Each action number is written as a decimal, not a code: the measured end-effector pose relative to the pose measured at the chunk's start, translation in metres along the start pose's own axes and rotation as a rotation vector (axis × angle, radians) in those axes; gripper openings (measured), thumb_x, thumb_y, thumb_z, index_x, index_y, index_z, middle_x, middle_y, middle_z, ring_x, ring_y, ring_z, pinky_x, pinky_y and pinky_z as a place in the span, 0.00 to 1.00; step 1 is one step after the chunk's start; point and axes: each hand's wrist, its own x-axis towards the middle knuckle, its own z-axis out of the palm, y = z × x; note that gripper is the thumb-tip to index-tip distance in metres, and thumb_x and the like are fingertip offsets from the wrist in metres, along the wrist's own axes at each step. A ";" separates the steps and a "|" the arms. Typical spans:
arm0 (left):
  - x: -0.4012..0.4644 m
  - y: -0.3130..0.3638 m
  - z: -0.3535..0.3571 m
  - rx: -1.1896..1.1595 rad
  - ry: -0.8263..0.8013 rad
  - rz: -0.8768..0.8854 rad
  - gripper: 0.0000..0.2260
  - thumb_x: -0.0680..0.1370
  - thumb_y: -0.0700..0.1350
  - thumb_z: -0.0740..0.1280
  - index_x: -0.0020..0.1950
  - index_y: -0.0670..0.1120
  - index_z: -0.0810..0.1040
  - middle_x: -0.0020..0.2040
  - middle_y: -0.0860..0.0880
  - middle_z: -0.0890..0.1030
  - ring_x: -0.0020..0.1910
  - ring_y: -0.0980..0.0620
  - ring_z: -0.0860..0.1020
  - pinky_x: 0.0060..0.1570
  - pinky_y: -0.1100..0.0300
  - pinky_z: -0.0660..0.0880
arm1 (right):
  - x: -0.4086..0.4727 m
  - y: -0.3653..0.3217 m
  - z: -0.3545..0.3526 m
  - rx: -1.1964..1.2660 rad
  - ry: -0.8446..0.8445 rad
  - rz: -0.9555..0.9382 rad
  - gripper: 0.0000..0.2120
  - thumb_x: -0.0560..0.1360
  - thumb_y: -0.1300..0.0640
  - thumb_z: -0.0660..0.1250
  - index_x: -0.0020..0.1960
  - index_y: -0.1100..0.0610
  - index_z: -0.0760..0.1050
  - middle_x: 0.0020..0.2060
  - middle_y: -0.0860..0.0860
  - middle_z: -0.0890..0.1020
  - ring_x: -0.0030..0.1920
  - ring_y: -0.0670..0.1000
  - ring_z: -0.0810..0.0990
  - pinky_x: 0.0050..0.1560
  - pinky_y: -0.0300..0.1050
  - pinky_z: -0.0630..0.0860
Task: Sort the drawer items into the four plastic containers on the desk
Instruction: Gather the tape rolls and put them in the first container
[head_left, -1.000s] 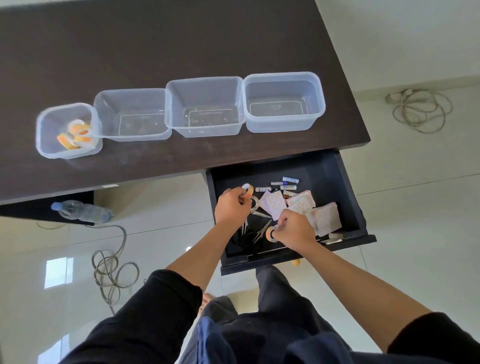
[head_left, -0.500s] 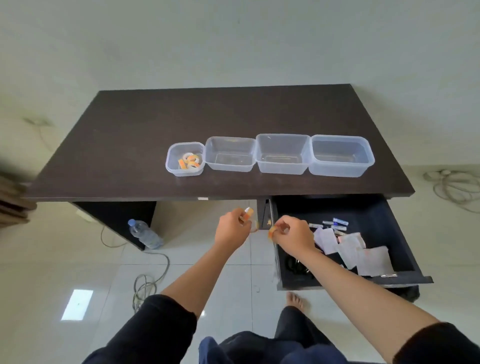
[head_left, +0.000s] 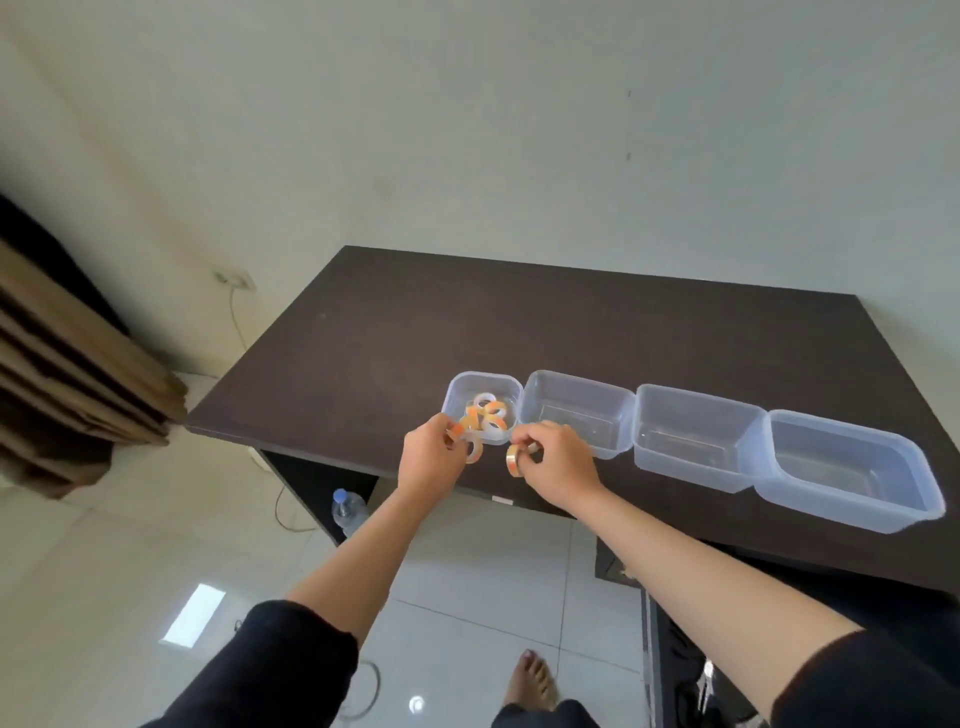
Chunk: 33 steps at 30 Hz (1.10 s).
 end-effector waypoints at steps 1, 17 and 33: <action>0.014 0.002 -0.001 0.006 0.006 0.000 0.01 0.74 0.43 0.66 0.44 0.46 0.76 0.40 0.49 0.80 0.38 0.52 0.77 0.33 0.64 0.70 | 0.016 -0.002 0.002 -0.023 -0.005 -0.022 0.09 0.72 0.57 0.66 0.49 0.50 0.81 0.46 0.48 0.83 0.48 0.54 0.77 0.50 0.52 0.75; 0.113 0.010 0.032 0.305 -0.199 -0.046 0.16 0.74 0.44 0.63 0.62 0.50 0.74 0.53 0.46 0.81 0.49 0.45 0.79 0.43 0.54 0.76 | 0.127 0.018 0.025 -0.177 -0.152 -0.034 0.13 0.73 0.56 0.66 0.57 0.50 0.77 0.48 0.50 0.83 0.51 0.56 0.75 0.52 0.49 0.69; 0.085 0.004 0.014 0.397 -0.211 0.119 0.20 0.78 0.44 0.62 0.70 0.51 0.69 0.63 0.47 0.78 0.60 0.45 0.76 0.62 0.49 0.71 | 0.120 0.007 0.024 -0.261 -0.137 -0.032 0.10 0.76 0.56 0.62 0.55 0.50 0.77 0.53 0.48 0.81 0.56 0.55 0.71 0.53 0.51 0.65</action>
